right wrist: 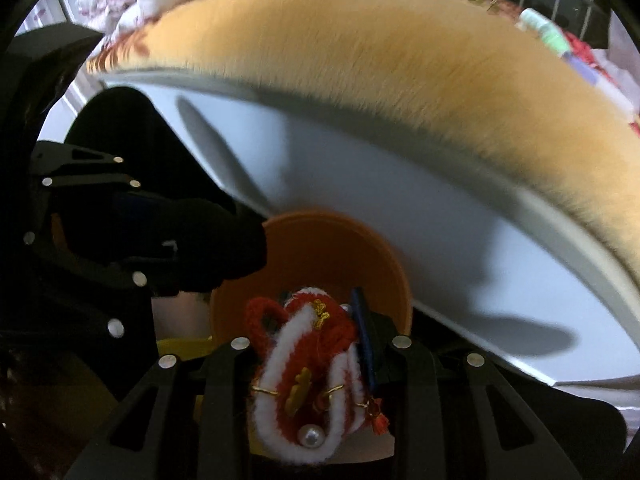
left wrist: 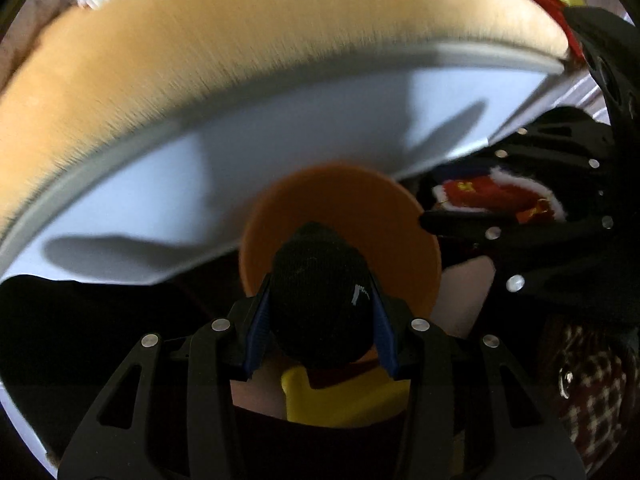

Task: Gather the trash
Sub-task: 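Lower both tools into the orange bin and open both to drop items, then raise the left tool and grasp the white eye-drop bottle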

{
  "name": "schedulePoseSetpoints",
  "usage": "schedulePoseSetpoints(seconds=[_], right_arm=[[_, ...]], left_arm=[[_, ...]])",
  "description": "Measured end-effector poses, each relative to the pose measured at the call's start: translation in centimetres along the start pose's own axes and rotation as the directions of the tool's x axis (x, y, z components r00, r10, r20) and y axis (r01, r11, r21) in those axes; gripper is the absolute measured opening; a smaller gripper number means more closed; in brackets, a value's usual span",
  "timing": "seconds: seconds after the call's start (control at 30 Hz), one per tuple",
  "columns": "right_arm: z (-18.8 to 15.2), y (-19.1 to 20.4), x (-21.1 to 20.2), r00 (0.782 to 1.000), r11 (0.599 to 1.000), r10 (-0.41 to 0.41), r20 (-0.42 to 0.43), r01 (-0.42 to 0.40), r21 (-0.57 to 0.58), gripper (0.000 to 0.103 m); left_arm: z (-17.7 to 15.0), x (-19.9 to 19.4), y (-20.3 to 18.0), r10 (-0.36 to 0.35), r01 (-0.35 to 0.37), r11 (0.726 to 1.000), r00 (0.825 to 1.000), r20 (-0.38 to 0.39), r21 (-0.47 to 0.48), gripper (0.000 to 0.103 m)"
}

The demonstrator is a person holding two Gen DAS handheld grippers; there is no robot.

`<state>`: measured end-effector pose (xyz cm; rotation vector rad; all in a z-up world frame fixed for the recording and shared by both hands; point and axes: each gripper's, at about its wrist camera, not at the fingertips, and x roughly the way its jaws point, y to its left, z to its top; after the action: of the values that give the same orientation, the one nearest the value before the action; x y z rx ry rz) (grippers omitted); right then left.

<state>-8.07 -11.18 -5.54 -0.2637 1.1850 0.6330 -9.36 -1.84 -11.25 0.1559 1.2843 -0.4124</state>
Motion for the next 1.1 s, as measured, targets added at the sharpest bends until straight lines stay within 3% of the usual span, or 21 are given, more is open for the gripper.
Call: schedulePoseSetpoints(seconds=[0.07,0.13,0.17,0.2,0.27,0.37,0.57,0.7,0.83,0.93,1.03,1.1], right_arm=[[-0.1,0.1,1.0,1.0,1.0,0.009,-0.022,-0.009,-0.001,0.034],[-0.2,0.2,1.9,0.998,1.0,0.023,-0.061,-0.023,-0.004,0.052],[-0.3,0.3,2.0,0.998,1.0,0.018,-0.056,-0.018,-0.007,0.066],[-0.4,0.4,2.0,0.999,1.0,0.014,-0.049,-0.014,-0.009,0.07],[-0.4,0.3,1.8,0.999,1.0,0.003,-0.039,-0.003,-0.015,0.072],[-0.3,0.2,1.2,0.999,0.999,-0.037,-0.023,0.036,-0.033,0.076],[-0.2,-1.5,-1.4,0.994,0.994,-0.107,0.037,0.108,-0.025,0.078],[-0.4,-3.1,-5.1,0.986,0.995,-0.1,0.134,0.1,0.007,0.078],[1.4,-4.8,-9.0,0.954,0.994,-0.109,0.278,0.095,0.062,0.084],[3.1,-6.7,-11.6,0.901,0.984,-0.165,0.4,0.124,0.127,0.088],[5.5,-8.9,-12.7,0.851,0.959,-0.265,0.454,0.184,0.214,0.088],[6.4,-10.4,-13.0,0.836,0.948,-0.291,0.466,0.185,0.26,0.088]], left_arm=[[0.0,0.7,0.4,-0.03,0.03,1.0,0.999,-0.033,-0.01,0.044],[0.0,1.2,0.7,-0.046,0.045,0.999,0.997,-0.058,-0.019,0.046],[-0.1,1.3,0.9,-0.048,0.047,0.999,0.997,-0.067,-0.024,0.046],[-0.1,1.3,1.1,-0.043,0.041,0.999,0.997,-0.07,-0.028,0.047],[-0.1,1.0,1.5,-0.03,0.028,0.999,0.997,-0.07,-0.034,0.051],[-0.2,0.5,1.5,0.001,-0.004,0.999,0.998,-0.059,-0.04,0.072],[-0.5,-0.8,1.6,0.015,-0.016,1.0,0.999,-0.035,-0.024,0.075],[-0.2,-3.9,1.1,0.011,-0.011,1.0,0.996,0.084,0.006,0.075],[0.7,-8.7,1.3,0.044,-0.056,0.998,0.96,0.277,0.035,0.074],[2.0,-11.1,2.1,0.086,-0.096,0.995,0.922,0.379,0.008,0.075],[4.9,-11.1,3.0,0.141,-0.127,0.99,0.882,0.449,-0.061,0.075],[6.6,-11.8,4.3,0.184,-0.145,0.982,0.861,0.473,-0.118,0.075]])
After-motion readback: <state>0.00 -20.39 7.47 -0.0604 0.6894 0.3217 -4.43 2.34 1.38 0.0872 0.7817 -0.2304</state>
